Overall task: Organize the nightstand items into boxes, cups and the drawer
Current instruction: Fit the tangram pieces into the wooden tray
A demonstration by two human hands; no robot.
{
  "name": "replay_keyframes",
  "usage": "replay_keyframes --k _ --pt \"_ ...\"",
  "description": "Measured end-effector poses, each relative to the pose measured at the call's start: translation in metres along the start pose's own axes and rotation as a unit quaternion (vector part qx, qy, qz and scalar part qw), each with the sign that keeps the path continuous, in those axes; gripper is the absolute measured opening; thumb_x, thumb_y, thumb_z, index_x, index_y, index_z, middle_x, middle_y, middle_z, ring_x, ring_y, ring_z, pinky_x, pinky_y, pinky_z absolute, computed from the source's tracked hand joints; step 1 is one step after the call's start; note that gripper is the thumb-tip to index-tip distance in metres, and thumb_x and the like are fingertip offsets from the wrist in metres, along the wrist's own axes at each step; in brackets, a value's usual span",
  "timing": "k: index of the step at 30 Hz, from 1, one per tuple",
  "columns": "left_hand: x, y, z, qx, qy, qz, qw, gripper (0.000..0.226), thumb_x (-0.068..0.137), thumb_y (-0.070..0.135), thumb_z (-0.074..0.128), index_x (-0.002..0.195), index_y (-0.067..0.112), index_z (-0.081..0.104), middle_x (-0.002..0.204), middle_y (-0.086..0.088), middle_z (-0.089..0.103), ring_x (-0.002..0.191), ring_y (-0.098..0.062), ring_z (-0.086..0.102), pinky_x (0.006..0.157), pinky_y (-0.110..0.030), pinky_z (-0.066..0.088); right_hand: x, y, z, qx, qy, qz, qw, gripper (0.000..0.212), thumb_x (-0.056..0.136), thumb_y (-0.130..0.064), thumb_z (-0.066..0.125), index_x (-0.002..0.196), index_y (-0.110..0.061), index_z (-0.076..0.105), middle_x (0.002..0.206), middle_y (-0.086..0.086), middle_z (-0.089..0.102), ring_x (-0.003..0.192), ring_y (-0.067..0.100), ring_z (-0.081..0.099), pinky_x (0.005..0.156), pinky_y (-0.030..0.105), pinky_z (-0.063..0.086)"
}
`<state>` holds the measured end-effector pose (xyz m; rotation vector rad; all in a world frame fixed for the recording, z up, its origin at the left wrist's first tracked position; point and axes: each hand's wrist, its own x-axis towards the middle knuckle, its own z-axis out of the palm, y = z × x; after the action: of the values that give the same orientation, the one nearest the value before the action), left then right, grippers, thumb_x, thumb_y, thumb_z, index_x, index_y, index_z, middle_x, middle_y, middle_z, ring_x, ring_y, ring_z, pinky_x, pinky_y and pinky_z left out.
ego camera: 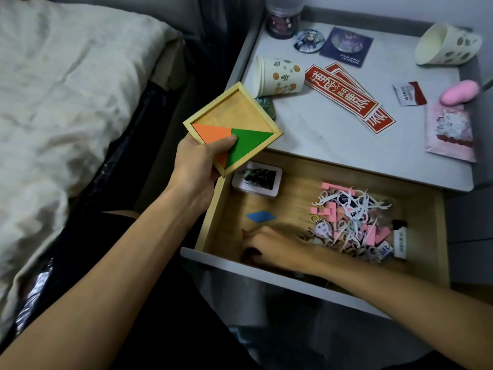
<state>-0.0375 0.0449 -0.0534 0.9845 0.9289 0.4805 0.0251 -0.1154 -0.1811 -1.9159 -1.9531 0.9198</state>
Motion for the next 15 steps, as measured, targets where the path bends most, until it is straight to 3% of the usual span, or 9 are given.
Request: replay_keyframes --k 4,11,15 --pt "0.001 0.0 0.0 0.004 -0.001 -0.005 1.0 0.04 0.087 0.0 0.068 0.126 0.006 0.059 0.109 -0.008 0.074 0.094 -0.021 0.074 0.075 -0.035 0.061 -0.004 0.011 -0.019 0.081 0.039 0.082 0.993 0.012 0.089 -0.019 0.07 0.099 -0.013 0.073 0.099 0.001 0.071 0.091 0.01 0.063 0.084 0.027 0.048" --pt "0.0 -0.001 0.003 0.007 -0.004 -0.006 1.0 0.04 0.087 0.0 0.068 0.126 0.007 0.06 0.107 -0.006 0.075 0.092 -0.018 0.074 0.075 -0.035 0.061 -0.021 0.023 -0.023 -0.021 -0.029 0.125 0.992 0.013 0.087 -0.034 0.072 0.095 -0.025 0.065 0.091 -0.01 0.069 0.086 0.01 0.064 0.079 0.036 0.052" --pt "-0.001 -0.001 0.002 0.002 -0.004 -0.006 1.0 0.041 0.087 -0.001 0.067 0.126 0.006 0.059 0.107 -0.007 0.075 0.09 -0.018 0.074 0.069 -0.032 0.061 -0.017 0.014 -0.012 -0.12 -0.02 0.097 0.988 0.041 0.087 -0.042 0.069 0.121 -0.022 0.057 0.121 -0.003 0.062 0.109 0.02 0.06 0.082 0.033 0.049"
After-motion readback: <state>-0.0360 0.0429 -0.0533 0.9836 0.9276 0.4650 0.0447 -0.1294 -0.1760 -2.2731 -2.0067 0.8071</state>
